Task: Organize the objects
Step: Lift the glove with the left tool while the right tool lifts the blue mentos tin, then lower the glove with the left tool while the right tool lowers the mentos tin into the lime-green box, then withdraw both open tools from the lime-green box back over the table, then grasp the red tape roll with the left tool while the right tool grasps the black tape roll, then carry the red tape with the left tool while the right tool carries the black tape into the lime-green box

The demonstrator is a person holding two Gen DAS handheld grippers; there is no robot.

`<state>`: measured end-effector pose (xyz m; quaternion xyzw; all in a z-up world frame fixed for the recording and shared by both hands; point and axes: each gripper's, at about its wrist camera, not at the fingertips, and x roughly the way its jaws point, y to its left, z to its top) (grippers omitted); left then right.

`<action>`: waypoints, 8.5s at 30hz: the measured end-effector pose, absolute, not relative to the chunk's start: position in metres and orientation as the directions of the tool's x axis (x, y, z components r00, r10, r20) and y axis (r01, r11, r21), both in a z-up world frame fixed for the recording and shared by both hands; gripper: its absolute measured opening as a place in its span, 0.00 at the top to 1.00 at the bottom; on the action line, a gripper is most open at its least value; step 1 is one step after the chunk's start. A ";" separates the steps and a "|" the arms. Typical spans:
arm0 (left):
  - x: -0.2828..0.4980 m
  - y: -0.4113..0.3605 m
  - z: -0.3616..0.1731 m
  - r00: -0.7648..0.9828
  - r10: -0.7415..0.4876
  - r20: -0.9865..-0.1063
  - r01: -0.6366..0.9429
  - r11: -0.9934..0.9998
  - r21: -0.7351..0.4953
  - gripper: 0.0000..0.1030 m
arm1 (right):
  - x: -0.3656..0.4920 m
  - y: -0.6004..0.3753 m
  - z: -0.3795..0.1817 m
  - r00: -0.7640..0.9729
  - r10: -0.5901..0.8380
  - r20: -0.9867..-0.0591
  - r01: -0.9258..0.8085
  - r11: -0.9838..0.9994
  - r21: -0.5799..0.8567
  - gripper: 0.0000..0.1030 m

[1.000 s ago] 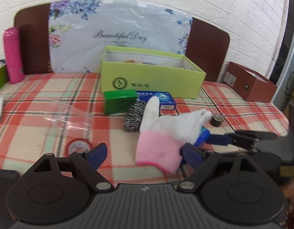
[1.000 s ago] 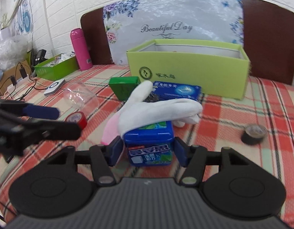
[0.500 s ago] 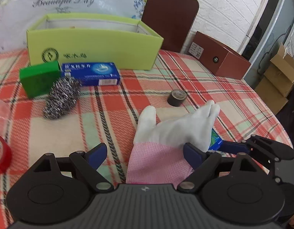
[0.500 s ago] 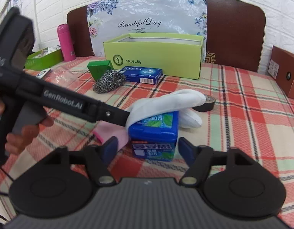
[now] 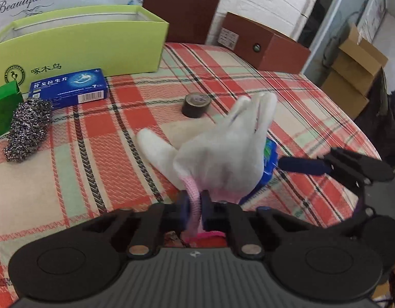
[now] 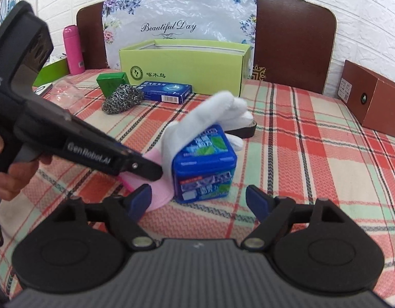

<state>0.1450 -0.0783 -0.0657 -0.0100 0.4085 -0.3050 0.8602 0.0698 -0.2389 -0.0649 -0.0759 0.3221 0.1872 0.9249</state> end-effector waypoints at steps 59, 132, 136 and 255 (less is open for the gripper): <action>0.288 -0.025 0.093 0.814 -0.329 -0.479 0.281 0.944 -0.171 0.94 | 0.274 -0.181 0.056 0.852 0.305 -0.425 -0.357 0.933 -0.045 0.47; 0.091 0.000 0.000 0.771 -0.062 -0.634 0.022 0.997 -0.070 0.14 | 0.078 -0.197 -0.017 0.840 0.288 -0.460 -0.315 0.949 0.018 0.00; 0.083 0.022 -0.006 0.789 -0.040 -0.613 -0.021 0.996 -0.092 0.14 | 0.076 -0.187 -0.029 0.821 0.285 -0.494 -0.328 0.945 0.000 0.00; 0.332 0.042 0.031 0.857 -0.097 -0.507 0.047 0.993 -0.111 0.18 | 0.325 -0.125 -0.015 0.823 0.360 -0.440 -0.401 0.916 -0.001 0.38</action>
